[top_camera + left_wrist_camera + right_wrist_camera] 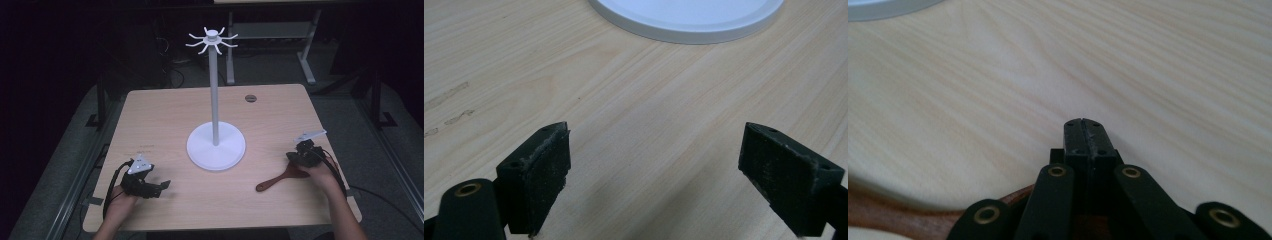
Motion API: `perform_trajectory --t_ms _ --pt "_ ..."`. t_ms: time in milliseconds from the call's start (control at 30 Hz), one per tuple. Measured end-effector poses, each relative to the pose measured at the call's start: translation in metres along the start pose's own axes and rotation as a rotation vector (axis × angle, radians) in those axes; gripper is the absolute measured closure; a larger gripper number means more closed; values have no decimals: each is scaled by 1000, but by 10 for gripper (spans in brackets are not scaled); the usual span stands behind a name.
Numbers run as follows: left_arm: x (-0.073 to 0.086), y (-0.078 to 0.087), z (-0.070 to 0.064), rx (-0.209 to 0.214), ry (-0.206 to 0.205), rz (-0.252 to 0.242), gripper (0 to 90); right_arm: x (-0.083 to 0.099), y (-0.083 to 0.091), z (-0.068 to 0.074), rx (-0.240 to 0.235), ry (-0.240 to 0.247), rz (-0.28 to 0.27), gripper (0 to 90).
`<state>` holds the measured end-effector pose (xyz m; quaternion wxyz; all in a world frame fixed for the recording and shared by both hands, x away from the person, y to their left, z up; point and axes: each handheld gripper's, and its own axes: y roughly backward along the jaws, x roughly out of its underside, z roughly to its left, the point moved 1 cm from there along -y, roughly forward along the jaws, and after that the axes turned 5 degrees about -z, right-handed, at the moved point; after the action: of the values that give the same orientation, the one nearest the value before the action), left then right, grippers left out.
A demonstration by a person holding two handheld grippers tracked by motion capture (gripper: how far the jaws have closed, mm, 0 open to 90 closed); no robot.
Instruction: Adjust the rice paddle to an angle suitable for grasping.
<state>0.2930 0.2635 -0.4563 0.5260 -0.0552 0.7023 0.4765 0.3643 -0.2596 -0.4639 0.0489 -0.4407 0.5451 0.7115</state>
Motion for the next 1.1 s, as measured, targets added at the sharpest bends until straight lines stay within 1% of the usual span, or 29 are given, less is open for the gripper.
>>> perform_trajectory --t_ms 33,67,100,167,200,267,367,400,433,467,500,533,567,600,633,767,800,833,867,900,933,967,1033,1067,1100 --pt "0 0 0 -1 0 -4 131 6 6 0 1 -9 -4 896" --pt "0 0 0 -1 0 -3 131 8 7 0 0 -15 -4 896" --pt "0 0 0 1 -2 1 131 8 7 0 0 -15 -4 896" --pt "0 0 -1 0 0 -3 131 16 15 2 1 -19 -8 896" --pt "0 0 -1 0 0 -3 131 16 15 2 1 -19 -8 896" --pt "0 0 -1 -1 0 -3 130 23 21 5 -2 -22 -7 896" --pt "0 0 -1 0 1 -3 131 24 25 6 1 -17 -8 896" --pt "0 0 -1 0 2 -3 130 22 29 7 -7 -23 -31 896" --pt "0 0 -1 0 2 -3 131 22 29 7 -7 -23 -31 896" --pt "0 0 -1 -1 4 -6 131 19 32 11 -28 -14 -47 896" --pt "0 0 -1 -1 3 -9 131 19 32 11 -28 -14 -47 896" --pt "0 1 -1 -1 4 -7 131 18 33 14 -37 -16 -49 896" --pt "0 1 0 -3 3 -5 131 15 33 22 -65 15 -50 896" --pt "0 1 0 -3 3 -5 131 15 33 22 -65 15 -50 896" --pt "0 1 0 -3 2 -4 131 12 33 28 -88 35 -59 896" --pt "0 1 0 -2 3 -4 131 5 33 42 -162 63 -82 896" --pt "0 1 0 -2 3 -4 131 5 33 42 -162 63 -82 896" --pt "0 0 0 -2 2 -1 131 4 33 46 -179 67 -83 896" --pt "0 0 0 -1 3 -3 131 3 33 57 -233 94 -88 896" --pt "0 0 0 -1 3 -3 130 3 32 61 -249 102 -90 895" --pt "0 0 -1 -2 4 -7 130 3 32 61 -249 102 -90 895" --pt "0 -1 0 1 2 -2 130 5 31 71 -292 133 -83 896" --pt "0 -1 0 1 0 -1 131 8 31 78 -312 156 -74 896" --pt "0 -1 0 1 0 -1 131 8 31 78 -312 156 -74 896" --pt "0 -1 -1 2 8 -2 130 9 32 82 -324 159 -70 896"
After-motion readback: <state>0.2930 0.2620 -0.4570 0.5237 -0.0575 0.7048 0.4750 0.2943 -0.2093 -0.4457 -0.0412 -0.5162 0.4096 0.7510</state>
